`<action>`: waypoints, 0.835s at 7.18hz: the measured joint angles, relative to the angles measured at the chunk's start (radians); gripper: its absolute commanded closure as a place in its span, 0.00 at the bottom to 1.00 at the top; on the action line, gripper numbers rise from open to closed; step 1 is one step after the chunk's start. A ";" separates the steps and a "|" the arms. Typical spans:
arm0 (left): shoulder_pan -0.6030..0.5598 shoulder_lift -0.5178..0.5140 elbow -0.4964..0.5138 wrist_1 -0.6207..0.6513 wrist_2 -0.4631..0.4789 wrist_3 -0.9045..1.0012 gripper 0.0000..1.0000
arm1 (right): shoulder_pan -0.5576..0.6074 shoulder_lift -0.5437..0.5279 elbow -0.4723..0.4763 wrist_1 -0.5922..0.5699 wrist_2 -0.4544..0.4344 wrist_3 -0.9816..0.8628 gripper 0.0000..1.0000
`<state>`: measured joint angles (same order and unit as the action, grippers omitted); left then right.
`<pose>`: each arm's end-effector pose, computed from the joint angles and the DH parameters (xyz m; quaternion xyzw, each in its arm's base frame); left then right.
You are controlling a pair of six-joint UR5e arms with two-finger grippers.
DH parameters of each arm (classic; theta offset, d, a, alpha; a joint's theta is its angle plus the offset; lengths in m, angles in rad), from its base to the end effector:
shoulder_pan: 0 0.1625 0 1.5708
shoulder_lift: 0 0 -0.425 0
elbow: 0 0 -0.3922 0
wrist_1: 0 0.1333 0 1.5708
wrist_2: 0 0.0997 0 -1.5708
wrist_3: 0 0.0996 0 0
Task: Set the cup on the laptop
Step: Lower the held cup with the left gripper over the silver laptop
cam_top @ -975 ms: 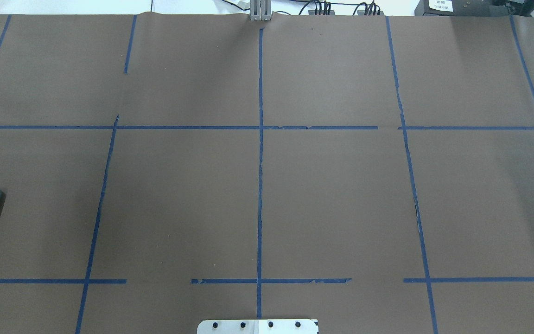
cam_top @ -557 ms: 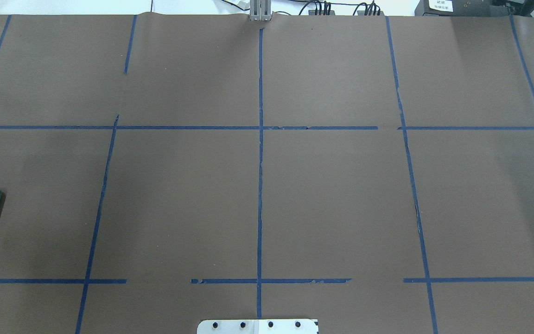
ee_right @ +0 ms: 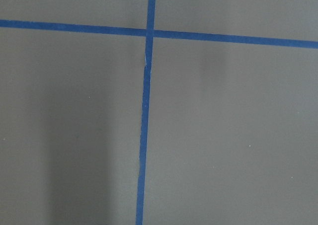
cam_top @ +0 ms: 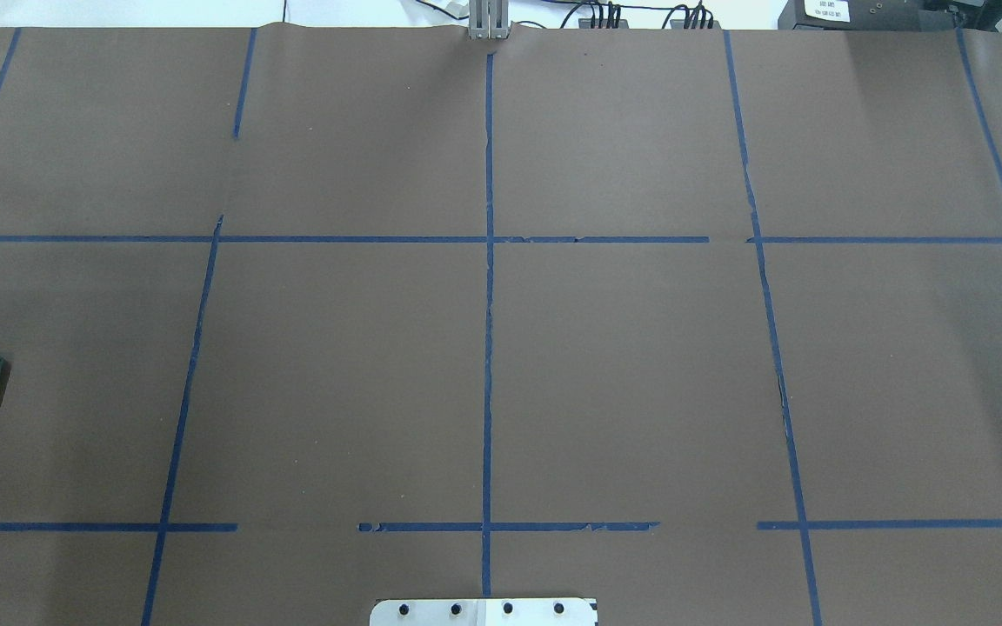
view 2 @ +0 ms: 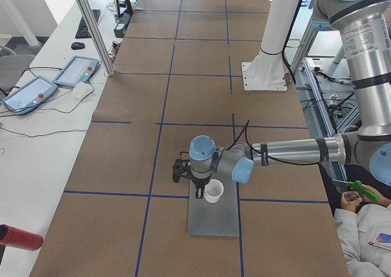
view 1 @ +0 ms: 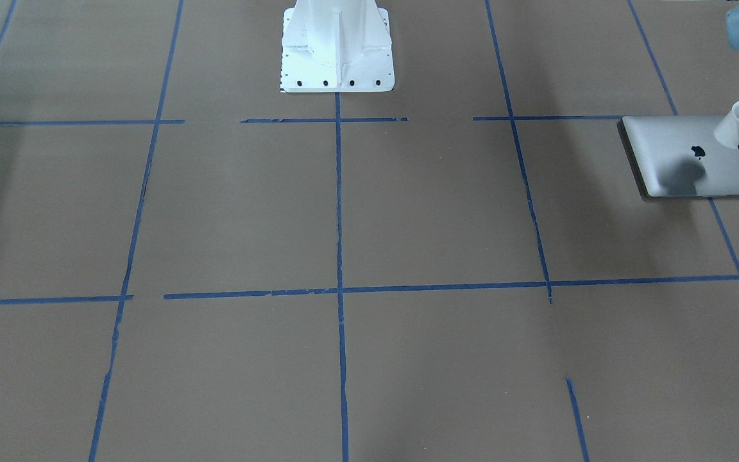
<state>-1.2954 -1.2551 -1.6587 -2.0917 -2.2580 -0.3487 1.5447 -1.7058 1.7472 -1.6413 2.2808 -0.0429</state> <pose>0.0325 -0.3730 0.7000 0.0285 0.3594 0.0150 0.9326 0.0571 -0.4338 0.6458 -0.0107 -0.3477 -0.0273 0.9372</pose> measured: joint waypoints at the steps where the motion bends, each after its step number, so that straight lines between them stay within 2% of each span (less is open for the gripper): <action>1: 0.006 0.001 0.036 -0.061 0.000 -0.042 1.00 | 0.000 0.000 0.000 0.000 -0.001 0.000 0.00; 6: 0.071 -0.002 0.072 -0.100 -0.048 -0.087 1.00 | 0.000 0.000 0.000 0.000 0.000 0.000 0.00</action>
<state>-1.2247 -1.2570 -1.5870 -2.1919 -2.3059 -0.4362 1.5447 -1.7058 1.7472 -1.6413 2.2803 -0.0430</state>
